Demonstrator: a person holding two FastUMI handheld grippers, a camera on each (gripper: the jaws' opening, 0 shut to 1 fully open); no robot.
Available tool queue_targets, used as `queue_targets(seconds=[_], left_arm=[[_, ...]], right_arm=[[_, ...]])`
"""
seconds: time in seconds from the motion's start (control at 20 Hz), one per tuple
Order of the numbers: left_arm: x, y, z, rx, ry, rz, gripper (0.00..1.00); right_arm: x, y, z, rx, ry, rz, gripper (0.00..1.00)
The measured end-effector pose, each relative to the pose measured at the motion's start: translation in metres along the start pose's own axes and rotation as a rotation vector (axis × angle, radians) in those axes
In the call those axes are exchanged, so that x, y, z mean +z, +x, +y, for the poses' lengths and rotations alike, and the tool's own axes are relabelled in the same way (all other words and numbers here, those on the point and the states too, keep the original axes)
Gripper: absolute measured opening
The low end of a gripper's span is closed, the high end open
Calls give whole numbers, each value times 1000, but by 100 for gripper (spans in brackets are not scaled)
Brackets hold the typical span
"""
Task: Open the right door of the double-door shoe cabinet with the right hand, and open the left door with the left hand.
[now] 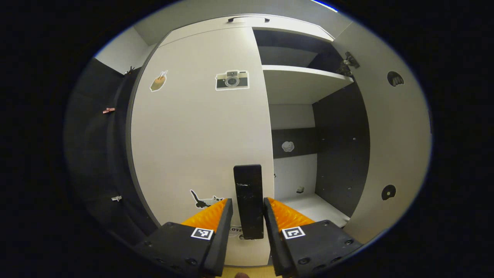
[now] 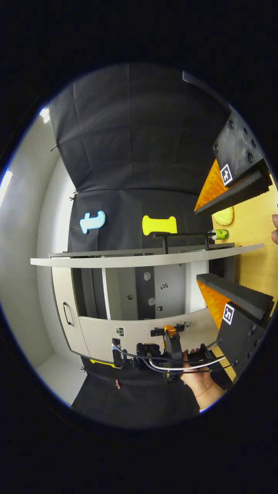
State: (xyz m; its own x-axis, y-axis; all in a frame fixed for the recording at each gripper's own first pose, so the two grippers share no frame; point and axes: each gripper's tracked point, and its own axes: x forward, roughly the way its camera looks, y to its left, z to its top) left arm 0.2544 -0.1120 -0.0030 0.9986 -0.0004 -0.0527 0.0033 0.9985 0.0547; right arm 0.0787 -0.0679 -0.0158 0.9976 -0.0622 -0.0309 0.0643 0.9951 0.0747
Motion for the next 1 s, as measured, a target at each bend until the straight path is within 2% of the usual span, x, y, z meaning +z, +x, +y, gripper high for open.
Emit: queue_targets(seconds=[0.1, 0.15, 0.2, 0.25, 0.3, 0.35, 0.4, 0.45, 0.5, 0.6, 0.65, 0.7, 0.85, 0.9, 1.0], left_arm=[[-3, 8, -2, -5, 2, 10, 46], [-3, 11, -2, -1, 6, 12, 41], [-4, 12, -2, 5, 7, 15, 39], [-3, 12, -2, 9, -3, 6, 38], [-5, 13, -2, 6, -11, 13, 37], [-9, 13, -2, 2, -11, 29, 37], [-13, 13, -3, 0, -9, 45, 37], [-12, 13, -4, -13, 0, 44, 37], [-13, 13, -4, -22, 0, 53, 37], [-12, 12, -5, -35, -29, 66, 27], [-12, 11, -4, -44, -28, 74, 22], [-13, 9, -4, -54, -27, 77, 20], [-12, -3, -2, -86, -52, 65, 16], [-13, -13, 0, -93, -58, 61, 16], [-10, -34, 7, -103, -64, 53, 16]], right_arm=[[2, 2, -1, 1, -3, -5, 94], [2, 2, -1, -1, -4, -9, 99], [2, 3, -2, -1, -4, -8, 99], [2, 3, -2, 1, -3, -10, 94], [2, 4, -3, -1, -2, -10, 99], [1, 4, -3, -1, 0, -9, 99], [1, 5, -2, 1, 3, -6, 94], [2, 5, -1, 4, 6, -9, 99], [4, 5, 1, 5, 8, -13, 94], [6, 5, 3, 7, 5, -23, 94], [8, 5, 6, 9, 2, -28, 90], [11, 4, 9, 14, -1, -35, 94], [16, 2, 14, 18, -12, -50, 99], [16, 1, 17, 20, -14, -53, 94], [17, -4, 24, 26, -16, -56, 94]])
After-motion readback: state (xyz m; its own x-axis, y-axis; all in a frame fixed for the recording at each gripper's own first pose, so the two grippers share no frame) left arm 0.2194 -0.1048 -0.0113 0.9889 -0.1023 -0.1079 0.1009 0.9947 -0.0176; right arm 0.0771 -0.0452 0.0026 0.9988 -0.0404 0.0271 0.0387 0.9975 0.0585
